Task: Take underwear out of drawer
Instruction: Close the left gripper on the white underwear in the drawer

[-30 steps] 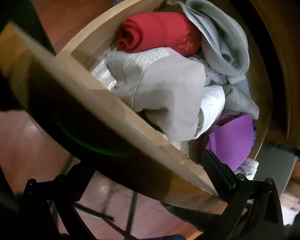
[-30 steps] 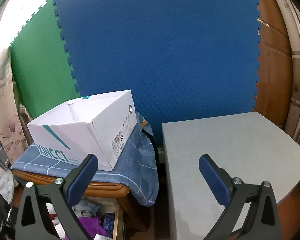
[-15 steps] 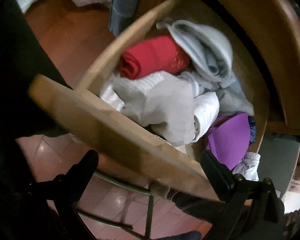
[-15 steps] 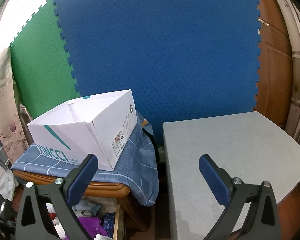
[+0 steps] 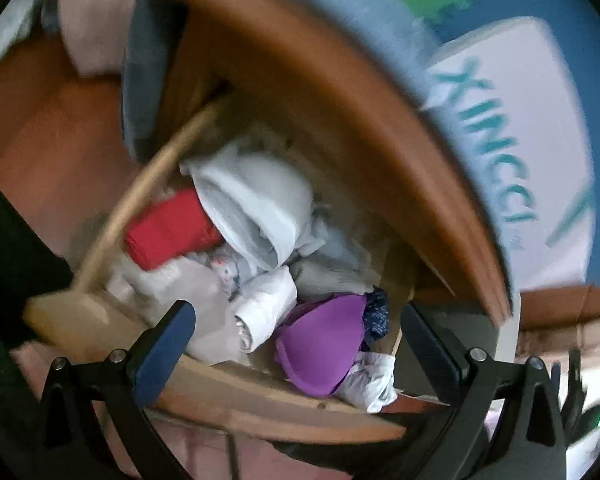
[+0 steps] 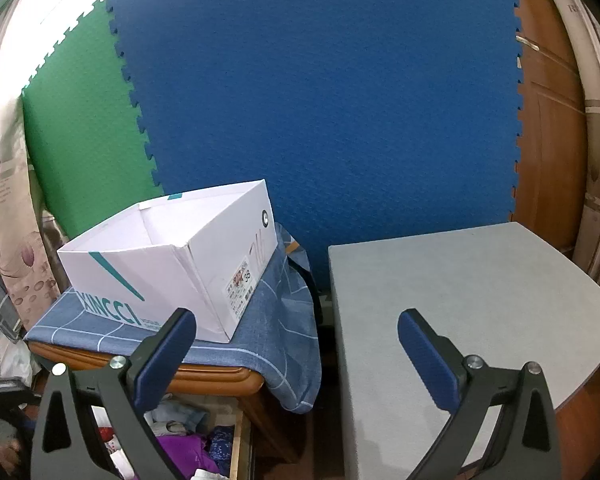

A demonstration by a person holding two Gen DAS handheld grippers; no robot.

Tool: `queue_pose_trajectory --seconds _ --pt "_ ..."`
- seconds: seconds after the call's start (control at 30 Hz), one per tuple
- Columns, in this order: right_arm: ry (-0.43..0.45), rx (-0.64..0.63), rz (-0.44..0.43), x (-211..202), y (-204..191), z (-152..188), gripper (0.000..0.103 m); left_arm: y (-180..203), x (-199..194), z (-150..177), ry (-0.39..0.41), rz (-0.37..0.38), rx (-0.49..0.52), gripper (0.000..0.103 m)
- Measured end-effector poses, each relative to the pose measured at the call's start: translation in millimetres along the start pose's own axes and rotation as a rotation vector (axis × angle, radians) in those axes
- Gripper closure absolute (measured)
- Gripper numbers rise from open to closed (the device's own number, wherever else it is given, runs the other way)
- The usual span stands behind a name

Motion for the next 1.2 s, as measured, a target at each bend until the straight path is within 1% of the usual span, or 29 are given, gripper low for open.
queue_pose_trajectory --seconds 0.1,0.13,0.2,0.33,0.43,0.5,0.57,0.63,0.7,0.77,0.8,0.83,0.87,0.9,0.97,1.0,1.03,1.1,1.2 --pt "0.001 0.016 -0.008 -0.1 3.4 -0.3 0.000 -7.6 22.1 -3.7 -0.020 0.043 -0.101 0.002" --pt "0.001 0.020 -0.011 -0.3 4.3 -0.2 0.000 -9.4 26.4 -4.9 -0.019 0.059 -0.113 0.002" --pt "0.000 0.030 -0.021 -0.1 5.8 -0.2 0.000 -11.7 38.3 -5.0 -0.007 0.038 -0.101 0.002" --pt "0.006 0.036 -0.029 -1.9 6.9 0.0 0.000 -17.8 46.0 -11.6 0.046 0.041 -0.123 0.002" --pt "0.004 0.042 -0.034 -1.6 7.9 -0.1 0.000 -26.3 49.5 -19.2 0.061 0.071 -0.172 0.002" --pt "0.001 0.045 -0.035 -1.3 8.5 0.2 0.000 -30.1 54.3 -20.3 0.056 0.098 -0.209 0.003" --pt "0.000 0.046 -0.037 -0.9 8.7 0.4 0.000 -30.6 58.1 -21.8 0.069 0.147 -0.218 0.003" --pt "-0.001 0.046 -0.036 -0.9 8.7 0.5 0.000 -31.4 60.8 -24.8 0.067 0.158 -0.222 0.005" --pt "-0.004 0.046 -0.038 -0.4 8.7 0.8 0.000 -36.7 65.1 -24.0 0.066 0.153 -0.256 0.013" --pt "-0.006 0.043 -0.037 0.8 7.6 1.0 0.000 -39.2 67.0 -24.4 0.069 0.155 -0.266 0.031" --pt "-0.006 0.043 -0.037 1.0 7.3 1.2 0.000 -39.1 68.5 -24.8 0.062 0.154 -0.259 0.050" --pt "-0.005 0.042 -0.037 1.1 6.8 1.2 0.000 -39.2 70.7 -25.3 0.049 0.157 -0.255 0.060" --pt "-0.005 0.041 -0.037 1.3 6.5 1.3 0.000 -40.8 72.7 -25.3 0.033 0.158 -0.256 0.076" --pt "-0.007 0.040 -0.038 1.5 6.2 1.7 0.000 -43.8 74.3 -24.6 0.023 0.154 -0.271 0.085" --pt "-0.006 0.040 -0.039 1.5 6.1 1.3 0.000 -47.4 75.3 -23.3 0.021 0.168 -0.288 0.092" --pt "-0.007 0.040 -0.039 1.5 6.0 1.6 0.000 -46.6 74.3 -23.3 0.017 0.159 -0.272 0.096" --pt "-0.007 0.040 -0.038 1.7 6.1 1.5 0.000 -44.8 72.5 -23.6 0.015 0.141 -0.241 0.097" --pt "-0.008 0.040 -0.038 1.9 6.1 1.7 0.000 -35.4 61.6 -22.1 0.032 0.081 -0.166 0.098" --pt "-0.017 0.044 -0.034 3.2 7.3 2.1 0.000 -27.0 48.0 -16.3 0.041 0.071 -0.114 0.098"
Point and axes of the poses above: each gripper's, at about its wrist camera, not at the fingertips, and x roughly the way its jaws point, y to its right, z to its underside, the point moved 3 cm from there along x, roughly the way its jaws point, and after that the axes turned 3 degrees about z, right-handed, at the moved point
